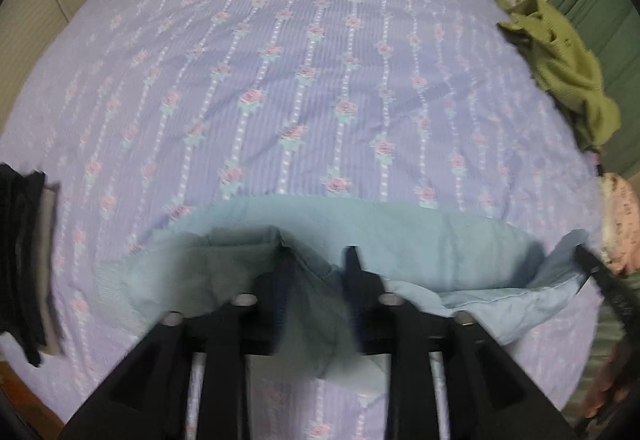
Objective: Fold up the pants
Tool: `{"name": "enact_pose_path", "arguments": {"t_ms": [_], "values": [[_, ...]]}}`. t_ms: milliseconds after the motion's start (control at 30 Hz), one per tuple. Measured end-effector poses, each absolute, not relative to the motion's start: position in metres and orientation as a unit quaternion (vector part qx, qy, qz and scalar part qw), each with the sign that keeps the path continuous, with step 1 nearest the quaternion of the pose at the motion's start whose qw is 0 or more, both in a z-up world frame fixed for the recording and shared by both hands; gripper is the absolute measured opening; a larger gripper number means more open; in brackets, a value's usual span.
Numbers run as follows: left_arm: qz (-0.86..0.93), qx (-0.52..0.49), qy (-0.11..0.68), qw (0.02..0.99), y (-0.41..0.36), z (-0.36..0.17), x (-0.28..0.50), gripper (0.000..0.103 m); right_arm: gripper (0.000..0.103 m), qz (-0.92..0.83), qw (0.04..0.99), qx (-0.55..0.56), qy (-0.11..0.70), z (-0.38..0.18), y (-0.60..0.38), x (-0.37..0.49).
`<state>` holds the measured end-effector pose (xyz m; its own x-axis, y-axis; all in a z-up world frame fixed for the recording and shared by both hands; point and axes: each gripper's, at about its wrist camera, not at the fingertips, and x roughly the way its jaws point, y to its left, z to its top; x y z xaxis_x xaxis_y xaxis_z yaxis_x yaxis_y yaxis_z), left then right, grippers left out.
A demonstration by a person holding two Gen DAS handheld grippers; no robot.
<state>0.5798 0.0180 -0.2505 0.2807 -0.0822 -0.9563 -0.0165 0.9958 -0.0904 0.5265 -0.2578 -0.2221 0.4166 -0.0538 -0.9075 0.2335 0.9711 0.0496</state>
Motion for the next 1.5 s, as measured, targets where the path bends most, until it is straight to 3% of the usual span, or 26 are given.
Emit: {"name": "enact_pose_path", "arguments": {"t_ms": [33,67,167,367,600,1067,1133,1200,1300,1500], "values": [[-0.012,-0.029,0.597,0.802,0.018,-0.248,0.581,0.063,0.057,-0.102,0.841,0.077,0.526,-0.218,-0.260,0.527],[-0.006,-0.018,0.586,0.810,0.020,-0.242,0.579,0.071,0.069,-0.122,0.847,0.069,0.513,-0.210,-0.263,0.524],[-0.015,-0.010,0.554,0.832,0.025,-0.221,0.572,0.079,0.070,-0.130,0.857,0.066,0.495,-0.195,-0.269,0.515],[-0.058,0.045,0.507,0.859,0.022,-0.198,0.531,0.082,0.070,-0.109,0.862,0.084,0.487,-0.189,-0.277,0.480],[-0.065,0.063,0.538,0.838,0.007,-0.228,0.491,0.082,0.070,-0.096,0.848,0.111,0.508,-0.230,-0.287,0.455],[0.018,0.059,0.582,0.811,-0.007,-0.266,0.529,0.082,0.068,-0.131,0.764,0.250,0.580,-0.328,-0.330,0.520],[0.019,0.045,0.588,0.807,-0.006,-0.269,0.530,0.082,0.056,-0.130,0.762,0.248,0.584,-0.333,-0.328,0.523],[0.019,0.032,0.592,0.805,-0.006,-0.270,0.529,0.082,0.031,-0.129,0.767,0.236,0.582,-0.331,-0.325,0.521],[0.013,0.018,0.591,0.806,-0.010,-0.268,0.528,0.082,0.009,-0.129,0.768,0.263,0.569,-0.323,-0.332,0.508],[-0.012,0.032,0.579,0.815,-0.026,-0.257,0.525,0.082,0.003,-0.127,0.780,0.308,0.530,-0.294,-0.346,0.469]]}}
